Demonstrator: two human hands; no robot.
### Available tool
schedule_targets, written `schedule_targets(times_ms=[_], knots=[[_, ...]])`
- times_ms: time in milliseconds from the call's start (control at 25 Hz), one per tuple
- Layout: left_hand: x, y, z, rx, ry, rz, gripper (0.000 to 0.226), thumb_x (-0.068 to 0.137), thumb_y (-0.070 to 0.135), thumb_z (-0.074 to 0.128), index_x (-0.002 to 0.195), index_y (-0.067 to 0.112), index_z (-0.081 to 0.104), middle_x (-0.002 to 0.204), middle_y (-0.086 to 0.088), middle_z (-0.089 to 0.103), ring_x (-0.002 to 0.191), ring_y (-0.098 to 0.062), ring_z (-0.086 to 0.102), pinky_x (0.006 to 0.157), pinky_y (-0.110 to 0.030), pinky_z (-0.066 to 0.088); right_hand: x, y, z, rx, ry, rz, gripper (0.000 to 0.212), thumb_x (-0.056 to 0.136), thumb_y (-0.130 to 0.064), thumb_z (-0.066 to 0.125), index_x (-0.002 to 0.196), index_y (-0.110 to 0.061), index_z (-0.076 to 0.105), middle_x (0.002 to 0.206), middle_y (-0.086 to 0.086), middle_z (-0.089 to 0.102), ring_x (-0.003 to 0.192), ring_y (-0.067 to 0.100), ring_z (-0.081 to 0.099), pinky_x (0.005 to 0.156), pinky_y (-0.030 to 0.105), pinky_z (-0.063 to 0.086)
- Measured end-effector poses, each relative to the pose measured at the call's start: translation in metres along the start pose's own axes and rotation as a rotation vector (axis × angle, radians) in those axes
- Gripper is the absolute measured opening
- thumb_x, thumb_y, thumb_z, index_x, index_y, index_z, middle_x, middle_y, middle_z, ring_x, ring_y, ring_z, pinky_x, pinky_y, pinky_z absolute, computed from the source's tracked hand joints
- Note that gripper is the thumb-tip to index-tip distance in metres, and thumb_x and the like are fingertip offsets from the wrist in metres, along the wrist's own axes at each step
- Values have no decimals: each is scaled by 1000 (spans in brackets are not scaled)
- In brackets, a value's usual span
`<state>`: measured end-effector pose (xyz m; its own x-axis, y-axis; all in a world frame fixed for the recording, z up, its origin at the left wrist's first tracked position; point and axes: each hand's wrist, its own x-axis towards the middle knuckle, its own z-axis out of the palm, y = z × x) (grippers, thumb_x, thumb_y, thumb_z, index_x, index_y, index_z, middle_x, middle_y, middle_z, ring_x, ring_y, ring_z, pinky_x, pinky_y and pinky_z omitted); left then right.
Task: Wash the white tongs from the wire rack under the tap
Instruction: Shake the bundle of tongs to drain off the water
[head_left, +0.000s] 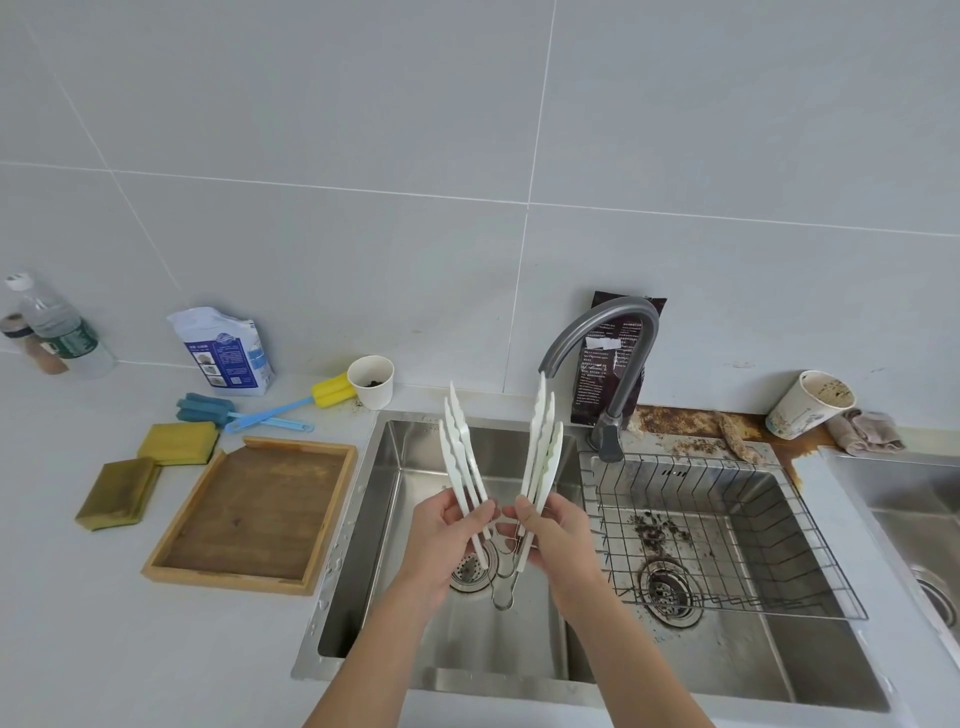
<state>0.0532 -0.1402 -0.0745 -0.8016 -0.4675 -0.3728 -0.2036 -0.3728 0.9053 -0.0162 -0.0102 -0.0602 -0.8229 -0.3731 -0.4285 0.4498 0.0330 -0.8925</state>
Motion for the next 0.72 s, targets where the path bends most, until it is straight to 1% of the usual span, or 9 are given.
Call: schedule_targets(times_ms=[120, 240, 320, 440, 600, 720], knots=[[-1, 0, -1, 7, 1, -12, 18, 87, 7, 71, 103, 0, 68, 94, -15, 76, 91, -33, 73, 86, -49, 57, -2, 0, 1, 4, -4, 26, 11, 95, -13, 62, 99, -3, 66, 93, 17, 75, 75, 26, 75, 66, 36, 60], [0, 2, -1, 13, 11, 5, 18, 85, 6, 72, 102, 1, 68, 94, -15, 76, 90, -33, 73, 87, -50, 57, -3, -1, 3, -22, 6, -22, 10, 95, -12, 61, 98, -3, 65, 96, 18, 74, 75, 25, 75, 67, 37, 61], [-1, 2, -2, 2, 11, -6, 17, 85, 5, 73, 101, 2, 69, 94, -16, 76, 90, -34, 73, 87, -50, 57, -5, -2, 5, -21, 8, 4, 12, 96, -12, 60, 100, -1, 64, 97, 19, 74, 76, 26, 74, 70, 38, 61], [-1, 1, -3, -24, 1, -5, 19, 85, 6, 73, 103, 2, 68, 96, -16, 76, 92, -34, 73, 87, -48, 58, -7, -4, 6, -21, 13, -37, 12, 97, -11, 59, 100, -1, 64, 97, 19, 73, 75, 25, 74, 66, 35, 61], [-1, 0, -4, -38, 4, -31, 19, 84, 4, 73, 102, 1, 69, 94, -16, 76, 89, -32, 74, 83, -44, 59, -8, -5, 6, -15, 7, 20, 12, 97, -11, 58, 101, -1, 63, 96, 17, 73, 76, 26, 73, 74, 41, 61], [-1, 1, -2, -24, 10, -25, 19, 83, 3, 74, 101, 2, 69, 94, -16, 76, 90, -31, 74, 86, -47, 58, -8, -5, 6, -37, 18, 4, 10, 97, -12, 59, 100, -4, 64, 97, 16, 73, 78, 26, 74, 73, 40, 61]])
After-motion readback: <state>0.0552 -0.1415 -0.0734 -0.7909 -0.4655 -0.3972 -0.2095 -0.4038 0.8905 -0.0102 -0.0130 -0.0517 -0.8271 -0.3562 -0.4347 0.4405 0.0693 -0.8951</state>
